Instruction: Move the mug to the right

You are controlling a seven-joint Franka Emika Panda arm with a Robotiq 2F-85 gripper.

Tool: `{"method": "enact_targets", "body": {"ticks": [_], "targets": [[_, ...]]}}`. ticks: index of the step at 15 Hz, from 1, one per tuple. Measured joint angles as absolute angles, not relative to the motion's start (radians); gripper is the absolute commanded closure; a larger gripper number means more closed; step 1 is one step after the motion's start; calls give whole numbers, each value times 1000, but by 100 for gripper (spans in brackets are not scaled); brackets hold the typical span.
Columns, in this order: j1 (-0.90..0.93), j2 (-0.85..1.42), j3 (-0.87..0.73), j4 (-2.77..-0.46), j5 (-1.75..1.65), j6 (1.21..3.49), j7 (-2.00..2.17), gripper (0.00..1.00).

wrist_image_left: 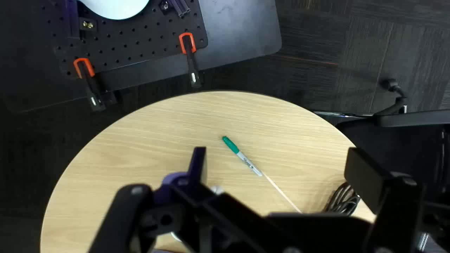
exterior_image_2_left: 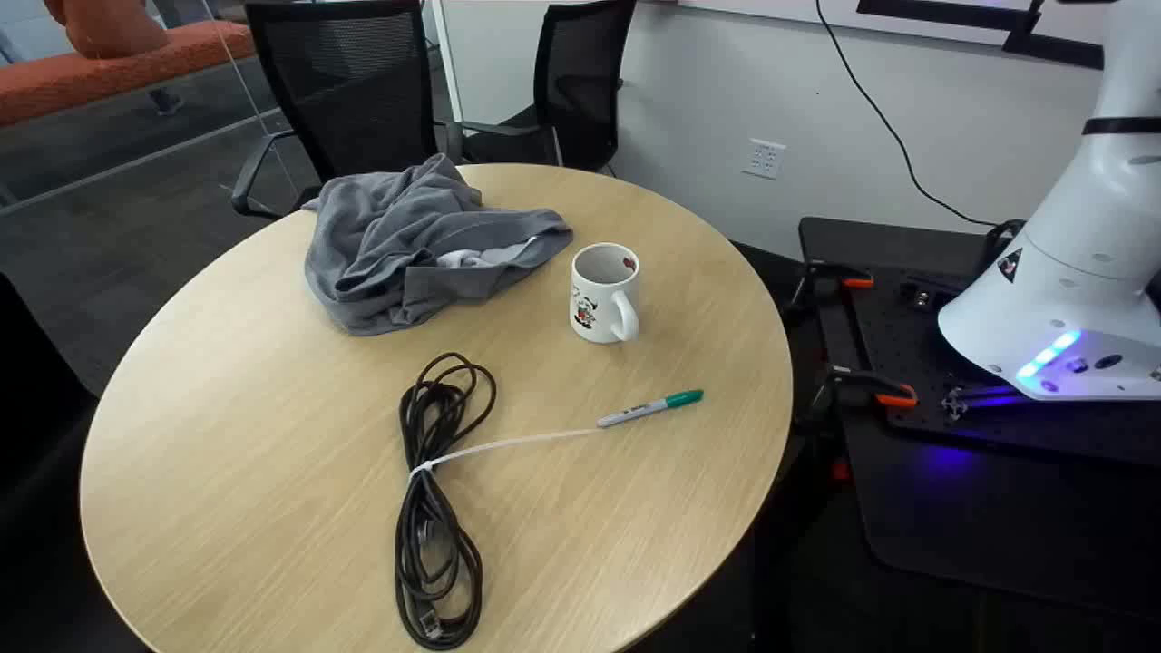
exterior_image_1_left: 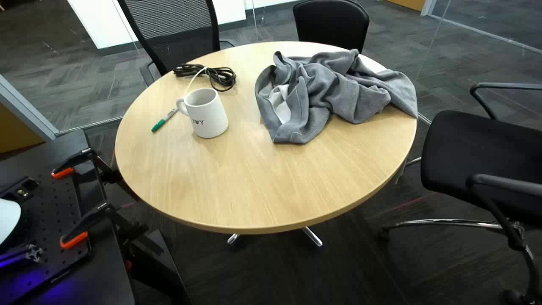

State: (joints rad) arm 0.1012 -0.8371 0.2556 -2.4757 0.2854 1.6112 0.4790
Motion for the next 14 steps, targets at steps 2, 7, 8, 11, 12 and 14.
{"method": "enact_targets", "body": {"ticks": [2,7,8,11,12,14], "targets": [[101,-837,256,-2476,285,1611,479,0],[101,-837,256,-2476,285,1611,478,0],[99,-837,256,-2476,283,1611,478,0],[79,-835,257,-2476,261,1634,478,0],[66,-832,257,-2476,246,1652,478,0],[35,-817,257,-2476,217,1696,478,0]]}}
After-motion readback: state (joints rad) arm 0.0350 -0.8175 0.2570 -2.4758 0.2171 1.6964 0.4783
